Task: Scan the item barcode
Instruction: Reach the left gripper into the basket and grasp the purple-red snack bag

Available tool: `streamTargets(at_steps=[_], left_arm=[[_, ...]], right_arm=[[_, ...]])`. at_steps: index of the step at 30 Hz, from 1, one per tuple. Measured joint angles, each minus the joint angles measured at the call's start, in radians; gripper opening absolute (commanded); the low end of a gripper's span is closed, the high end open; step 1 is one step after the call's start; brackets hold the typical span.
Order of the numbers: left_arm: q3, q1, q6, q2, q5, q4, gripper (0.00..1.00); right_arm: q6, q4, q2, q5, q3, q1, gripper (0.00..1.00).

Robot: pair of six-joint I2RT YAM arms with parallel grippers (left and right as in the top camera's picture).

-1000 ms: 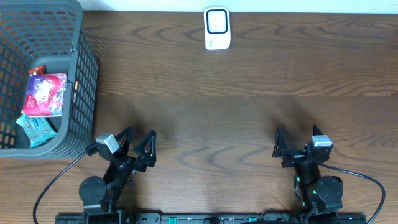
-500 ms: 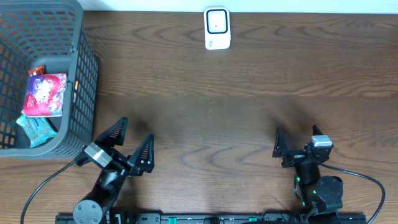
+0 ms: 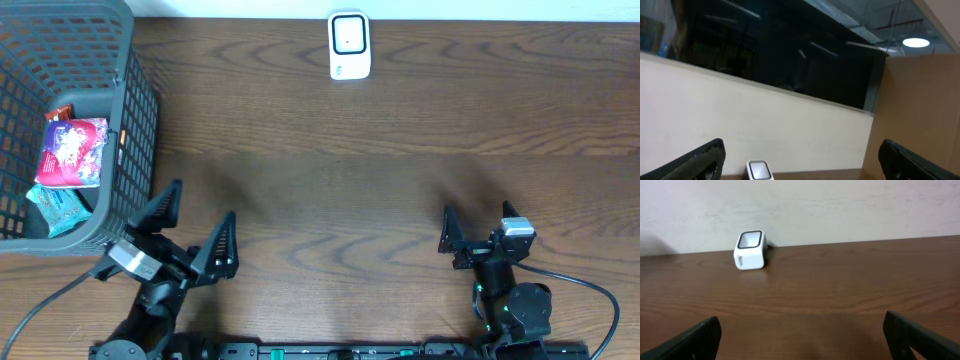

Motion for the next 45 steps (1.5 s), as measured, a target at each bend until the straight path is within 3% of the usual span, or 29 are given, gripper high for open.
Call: streamTargets(at_steps=[8, 17, 23, 28, 33, 39, 45], left_arm=[[0.148, 0.0, 0.05, 0.172, -0.034, 0.011, 0.98], [0.385, 0.014, 0.084, 0.476, -0.378, -0.023, 0.98], [0.773, 0.118, 0.118, 0.795, -0.45, -0.409, 0.98], [1.133, 0.292, 0.13, 1.091, -0.468, -0.858, 0.98], [1.369, 0.458, 0.167, 1.325, -0.475, -1.212, 0.98], [1.392, 0.557, 0.237, 1.471, -0.485, -1.309, 0.98], [1.392, 0.569, 0.258, 1.58, -0.486, -1.375, 0.98]], right_arm=[[0.0, 0.0, 0.0, 0.0, 0.0, 0.0, 0.99], [0.0, 0.001, 0.001, 0.0, 0.0, 0.0, 0.99], [0.0, 0.0, 0.0, 0.0, 0.0, 0.0, 0.99], [0.0, 0.0, 0.0, 0.0, 0.0, 0.0, 0.99], [0.0, 0.0, 0.0, 0.0, 0.0, 0.0, 0.99], [0.0, 0.0, 0.0, 0.0, 0.0, 0.0, 0.99], [0.0, 0.0, 0.0, 0.0, 0.0, 0.0, 0.99]])
